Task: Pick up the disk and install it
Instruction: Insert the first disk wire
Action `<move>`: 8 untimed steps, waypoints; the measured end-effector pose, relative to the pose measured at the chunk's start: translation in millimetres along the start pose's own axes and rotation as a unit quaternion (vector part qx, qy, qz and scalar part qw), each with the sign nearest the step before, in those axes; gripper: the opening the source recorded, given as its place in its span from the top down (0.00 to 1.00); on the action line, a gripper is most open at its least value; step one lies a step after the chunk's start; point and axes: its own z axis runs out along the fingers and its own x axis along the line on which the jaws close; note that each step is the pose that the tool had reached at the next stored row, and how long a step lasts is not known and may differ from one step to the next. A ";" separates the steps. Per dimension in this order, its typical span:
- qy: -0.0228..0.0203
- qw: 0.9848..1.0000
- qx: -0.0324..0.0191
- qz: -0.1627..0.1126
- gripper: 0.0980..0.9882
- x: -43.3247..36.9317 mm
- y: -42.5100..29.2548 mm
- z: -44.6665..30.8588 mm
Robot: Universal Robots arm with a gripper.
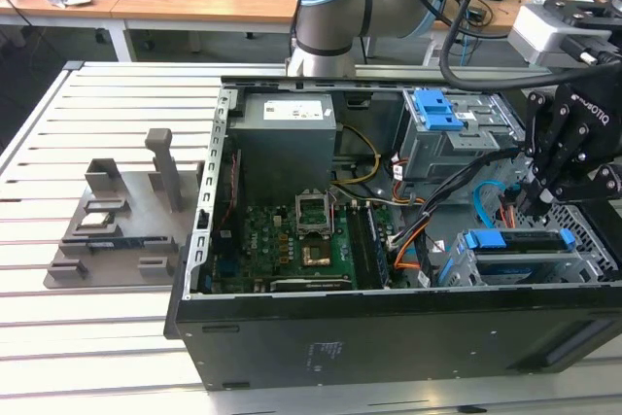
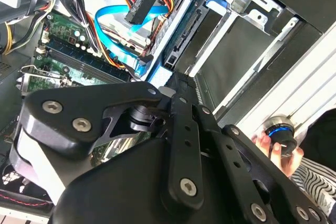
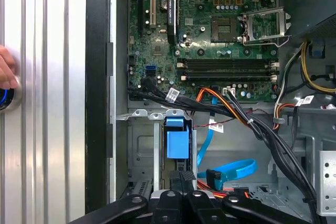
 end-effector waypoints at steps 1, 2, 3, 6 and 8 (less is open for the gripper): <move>0.000 1.000 0.000 0.000 0.99 0.0 0.0 0.0; 0.000 1.000 0.000 0.000 0.99 0.0 0.0 0.0; 0.000 1.000 0.000 0.000 0.99 -0.3 -1.6 0.1; 0.000 1.000 0.000 0.000 0.99 -1.9 -7.7 -0.3; 0.001 1.000 0.000 0.000 0.99 -4.5 -13.5 -0.6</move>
